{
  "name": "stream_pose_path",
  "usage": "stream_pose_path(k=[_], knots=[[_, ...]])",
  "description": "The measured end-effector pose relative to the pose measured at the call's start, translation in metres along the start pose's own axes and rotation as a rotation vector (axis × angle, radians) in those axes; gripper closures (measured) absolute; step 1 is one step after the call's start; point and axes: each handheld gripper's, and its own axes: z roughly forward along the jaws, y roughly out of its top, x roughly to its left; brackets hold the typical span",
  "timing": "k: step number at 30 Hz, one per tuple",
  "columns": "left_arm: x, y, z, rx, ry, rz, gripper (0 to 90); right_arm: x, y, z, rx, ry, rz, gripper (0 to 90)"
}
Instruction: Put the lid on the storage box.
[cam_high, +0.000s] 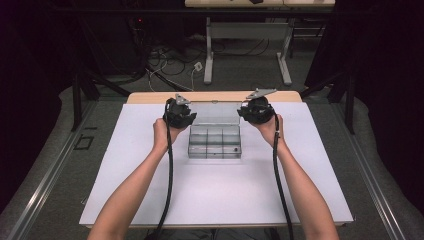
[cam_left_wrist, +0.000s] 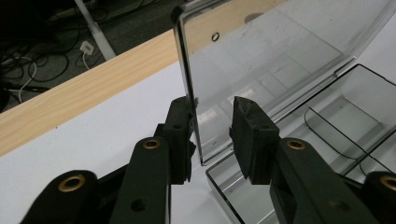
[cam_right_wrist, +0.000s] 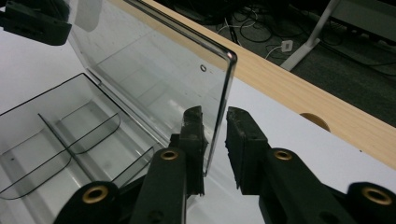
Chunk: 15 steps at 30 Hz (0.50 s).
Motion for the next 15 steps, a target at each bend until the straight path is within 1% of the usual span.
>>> stream_pose_path(k=[3,4,5,6,7,10,11,12,13,15], knots=[[-0.001,-0.004,-0.003,-0.024,-0.014,0.006,68.1,0.003,-0.001,-0.002,-0.001,0.001,-0.010,79.5],[-0.001,-0.005,-0.004,-0.021,-0.016,0.014,68.2,0.003,-0.002,-0.003,-0.003,0.006,-0.009,79.5],[-0.001,-0.007,-0.005,-0.029,-0.019,0.013,68.6,0.004,-0.003,-0.003,-0.006,0.010,-0.011,79.5],[-0.002,-0.008,-0.006,-0.034,-0.024,0.013,69.1,0.005,-0.004,-0.004,-0.004,0.007,-0.019,79.5],[-0.002,-0.009,-0.007,-0.031,-0.024,0.024,69.2,0.006,-0.006,-0.005,-0.004,0.010,-0.019,79.5],[-0.005,-0.013,-0.010,-0.040,-0.027,0.032,69.2,0.010,-0.011,-0.008,-0.009,0.007,-0.028,79.7],[-0.005,-0.013,-0.011,-0.040,-0.029,0.041,69.2,0.011,-0.012,-0.009,-0.013,0.008,-0.029,79.7],[-0.006,-0.015,-0.013,-0.050,-0.035,0.035,69.2,0.012,-0.014,-0.010,-0.007,0.008,-0.035,79.6],[-0.005,-0.016,-0.014,-0.059,-0.042,0.039,69.2,0.014,-0.016,-0.011,-0.017,0.008,-0.037,79.6],[-0.006,-0.018,-0.017,-0.065,-0.050,0.041,69.2,0.016,-0.019,-0.013,-0.018,0.007,-0.041,79.5]])
